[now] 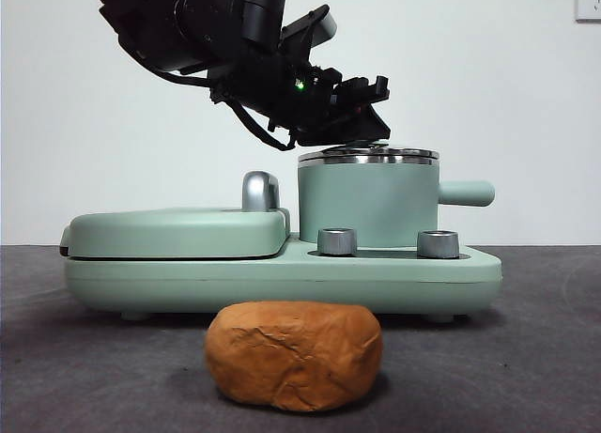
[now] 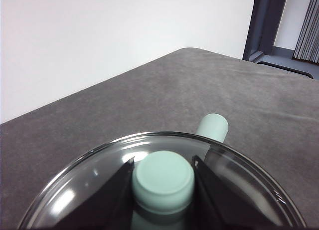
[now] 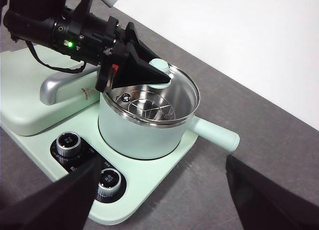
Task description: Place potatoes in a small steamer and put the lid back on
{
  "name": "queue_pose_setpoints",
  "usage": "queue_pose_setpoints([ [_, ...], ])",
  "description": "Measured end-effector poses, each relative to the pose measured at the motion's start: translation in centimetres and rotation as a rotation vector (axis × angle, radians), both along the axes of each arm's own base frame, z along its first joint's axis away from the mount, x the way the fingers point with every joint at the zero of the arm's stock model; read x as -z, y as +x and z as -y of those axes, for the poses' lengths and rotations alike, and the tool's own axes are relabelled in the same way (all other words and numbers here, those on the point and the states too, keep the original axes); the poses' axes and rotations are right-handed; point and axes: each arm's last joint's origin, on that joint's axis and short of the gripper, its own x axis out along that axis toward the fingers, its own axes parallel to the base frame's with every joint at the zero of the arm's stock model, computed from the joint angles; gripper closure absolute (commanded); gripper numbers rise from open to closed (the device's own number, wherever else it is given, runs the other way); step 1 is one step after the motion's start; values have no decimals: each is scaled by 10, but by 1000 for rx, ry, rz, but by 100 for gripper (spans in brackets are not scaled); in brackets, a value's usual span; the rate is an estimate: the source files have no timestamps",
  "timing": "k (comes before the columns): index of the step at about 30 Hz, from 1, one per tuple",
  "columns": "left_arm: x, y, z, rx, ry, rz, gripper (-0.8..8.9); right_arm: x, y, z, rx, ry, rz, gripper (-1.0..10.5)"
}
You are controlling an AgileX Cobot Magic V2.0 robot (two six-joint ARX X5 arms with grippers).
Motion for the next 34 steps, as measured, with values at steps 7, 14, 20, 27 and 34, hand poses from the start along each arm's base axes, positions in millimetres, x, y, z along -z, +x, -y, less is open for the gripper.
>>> queue_pose_setpoints([
  [7,-22,-8,-6,-6,-7,12,807,0,0,0,0,0,0,553],
  [14,-104,-42,-35,-19,-86,135,807,0,0,0,0,0,-1,552],
  [20,-151,-79,-68,-33,-70,129,807,0,0,0,3,16,-10,552],
  [27,-192,-123,-116,-82,-30,141,806,0,-4,-14,-94,29,-20,552],
  [34,-206,-148,-146,-148,-7,126,806,11,-2,-52,-313,3,-107,552],
])
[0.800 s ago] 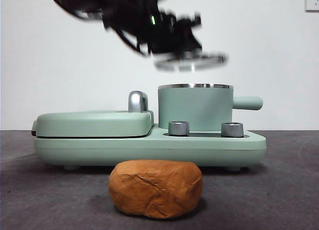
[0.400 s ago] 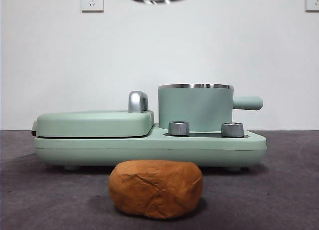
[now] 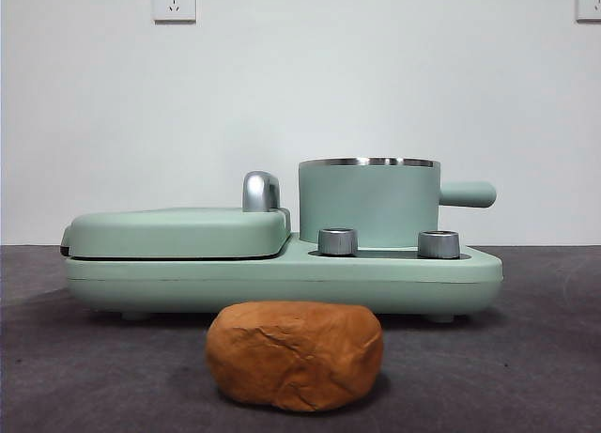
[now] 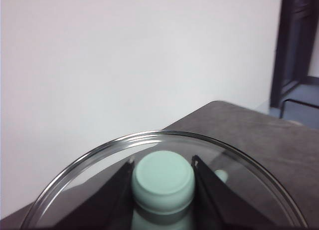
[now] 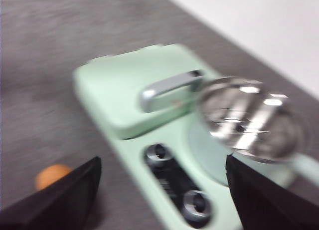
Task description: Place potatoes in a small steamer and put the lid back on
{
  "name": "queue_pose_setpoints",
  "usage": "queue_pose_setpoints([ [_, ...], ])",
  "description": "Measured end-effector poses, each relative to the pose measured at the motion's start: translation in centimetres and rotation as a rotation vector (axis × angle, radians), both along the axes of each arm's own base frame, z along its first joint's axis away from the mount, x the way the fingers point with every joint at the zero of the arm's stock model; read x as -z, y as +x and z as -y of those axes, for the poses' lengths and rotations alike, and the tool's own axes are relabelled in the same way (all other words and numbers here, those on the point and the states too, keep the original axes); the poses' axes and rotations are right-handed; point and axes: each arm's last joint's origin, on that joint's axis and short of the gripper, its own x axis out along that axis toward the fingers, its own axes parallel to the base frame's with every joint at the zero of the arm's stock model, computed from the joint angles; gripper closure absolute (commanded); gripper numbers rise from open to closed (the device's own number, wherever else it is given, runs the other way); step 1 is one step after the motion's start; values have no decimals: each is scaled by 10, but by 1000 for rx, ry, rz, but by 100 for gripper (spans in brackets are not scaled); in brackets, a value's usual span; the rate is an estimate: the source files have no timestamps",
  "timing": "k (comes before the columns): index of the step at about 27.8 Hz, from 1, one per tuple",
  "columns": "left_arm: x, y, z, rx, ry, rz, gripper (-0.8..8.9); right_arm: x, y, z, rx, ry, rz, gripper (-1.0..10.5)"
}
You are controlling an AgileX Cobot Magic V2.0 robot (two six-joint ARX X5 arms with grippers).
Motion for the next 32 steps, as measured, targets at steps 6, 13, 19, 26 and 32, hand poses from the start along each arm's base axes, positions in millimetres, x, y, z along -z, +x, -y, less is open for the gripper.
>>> queue_pose_setpoints([
  [6,4,0,-6,-21,23,-43,806,24,2,-48,-193,-95,-119,552],
  [13,5,0,-7,-28,30,-56,806,64,4,-95,-306,-263,-244,525],
  [19,5,0,-7,-28,30,-56,806,97,14,-117,-288,-423,-247,513],
  [26,5,1,-8,-32,31,-58,806,123,26,-133,-303,-466,-266,512],
  [32,5,3,-12,-51,31,-59,806,142,26,-141,-321,-522,-311,655],
])
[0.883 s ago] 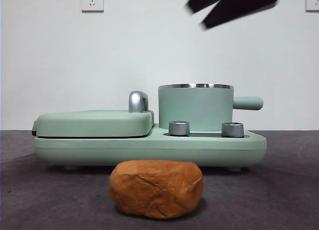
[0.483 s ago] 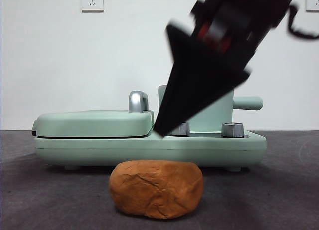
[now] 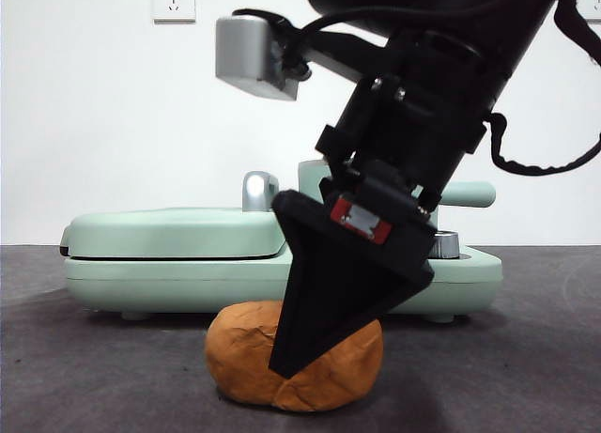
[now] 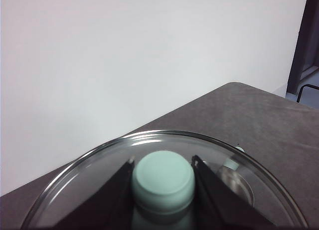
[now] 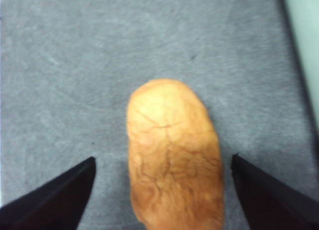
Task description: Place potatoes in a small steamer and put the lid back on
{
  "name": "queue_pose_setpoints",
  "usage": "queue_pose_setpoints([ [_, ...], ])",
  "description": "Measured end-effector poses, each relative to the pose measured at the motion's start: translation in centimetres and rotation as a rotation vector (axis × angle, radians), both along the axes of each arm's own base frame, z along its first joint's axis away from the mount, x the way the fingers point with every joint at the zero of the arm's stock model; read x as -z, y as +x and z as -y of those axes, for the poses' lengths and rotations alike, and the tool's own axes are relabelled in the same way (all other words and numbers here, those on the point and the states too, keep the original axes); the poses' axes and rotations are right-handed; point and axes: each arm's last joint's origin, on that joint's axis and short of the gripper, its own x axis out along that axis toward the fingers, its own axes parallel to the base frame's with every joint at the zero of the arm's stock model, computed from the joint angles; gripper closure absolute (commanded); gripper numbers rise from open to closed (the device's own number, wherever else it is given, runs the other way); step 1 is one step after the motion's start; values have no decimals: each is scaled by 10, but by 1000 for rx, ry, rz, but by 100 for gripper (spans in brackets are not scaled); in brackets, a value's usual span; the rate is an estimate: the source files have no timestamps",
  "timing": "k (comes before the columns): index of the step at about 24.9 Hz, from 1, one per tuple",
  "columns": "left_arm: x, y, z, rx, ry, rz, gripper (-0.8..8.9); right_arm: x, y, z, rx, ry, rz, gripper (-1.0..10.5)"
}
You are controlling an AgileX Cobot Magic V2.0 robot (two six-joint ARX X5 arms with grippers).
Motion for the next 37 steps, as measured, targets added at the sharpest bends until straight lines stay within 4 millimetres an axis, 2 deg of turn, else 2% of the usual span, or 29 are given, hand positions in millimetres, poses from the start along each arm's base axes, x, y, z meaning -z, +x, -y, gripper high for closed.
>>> queue_pose_setpoints([
  [2,0,0,-1,-3,1,-2,806,0,-1,0,2,-9,6,729],
  [8,0,0,-1,-3,1,-2,806,-6,-2,6,49,-72,56,728],
  [13,0,0,-1,-3,1,-2,806,-50,-10,38,131,-26,139,728],
  [16,0,0,-1,-3,1,-2,806,-75,-3,62,247,-6,137,728],
  [19,0,0,-1,-3,1,-2,806,-110,15,78,364,25,149,726],
  [22,0,0,-1,-3,1,-2,806,-152,41,85,455,120,207,726],
  [25,0,0,-1,-3,1,-2,806,-173,63,86,501,166,231,726],
  [30,0,0,-1,-3,1,-2,806,-185,105,79,544,187,223,726],
  [37,0,0,-1,-3,1,-2,806,-174,169,67,585,149,145,725],
])
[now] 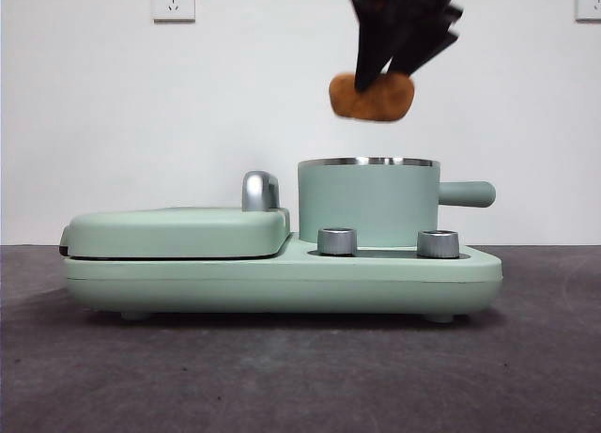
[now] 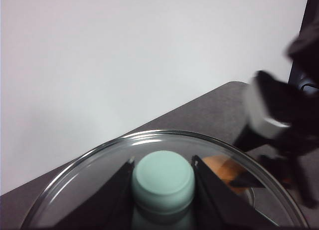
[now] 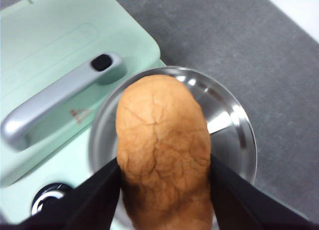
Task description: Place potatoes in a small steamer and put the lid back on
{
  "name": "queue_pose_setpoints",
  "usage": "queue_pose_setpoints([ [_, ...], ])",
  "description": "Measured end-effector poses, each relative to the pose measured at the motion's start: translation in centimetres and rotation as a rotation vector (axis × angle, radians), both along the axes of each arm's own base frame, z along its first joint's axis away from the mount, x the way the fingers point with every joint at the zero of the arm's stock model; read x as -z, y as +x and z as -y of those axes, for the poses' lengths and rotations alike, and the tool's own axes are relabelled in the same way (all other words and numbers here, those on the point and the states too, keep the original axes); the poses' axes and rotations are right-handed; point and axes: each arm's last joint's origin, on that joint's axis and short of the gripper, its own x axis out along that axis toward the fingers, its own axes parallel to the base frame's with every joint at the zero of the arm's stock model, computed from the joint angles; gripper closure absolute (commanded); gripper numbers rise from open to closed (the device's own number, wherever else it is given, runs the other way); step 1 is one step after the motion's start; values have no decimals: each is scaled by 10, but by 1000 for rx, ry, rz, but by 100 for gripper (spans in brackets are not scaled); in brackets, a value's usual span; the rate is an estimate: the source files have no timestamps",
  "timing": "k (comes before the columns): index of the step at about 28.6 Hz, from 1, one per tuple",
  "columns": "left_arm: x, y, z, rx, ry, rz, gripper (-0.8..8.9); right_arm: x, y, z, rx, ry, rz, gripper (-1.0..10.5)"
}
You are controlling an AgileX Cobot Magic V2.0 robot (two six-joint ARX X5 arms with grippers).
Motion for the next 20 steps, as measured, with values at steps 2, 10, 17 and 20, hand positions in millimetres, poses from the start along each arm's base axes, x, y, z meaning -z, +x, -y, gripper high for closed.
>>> queue_pose_setpoints([
  [2,0,0,0,0,0,0,806,5,13,-2,7,0,-31,725],
  [10,0,0,0,0,0,0,806,38,51,-3,41,-15,-157,725],
  [17,0,0,0,0,0,0,806,57,60,-7,39,-30,-198,725],
  [20,0,0,0,0,0,0,806,71,66,-9,40,-44,-232,725],
])
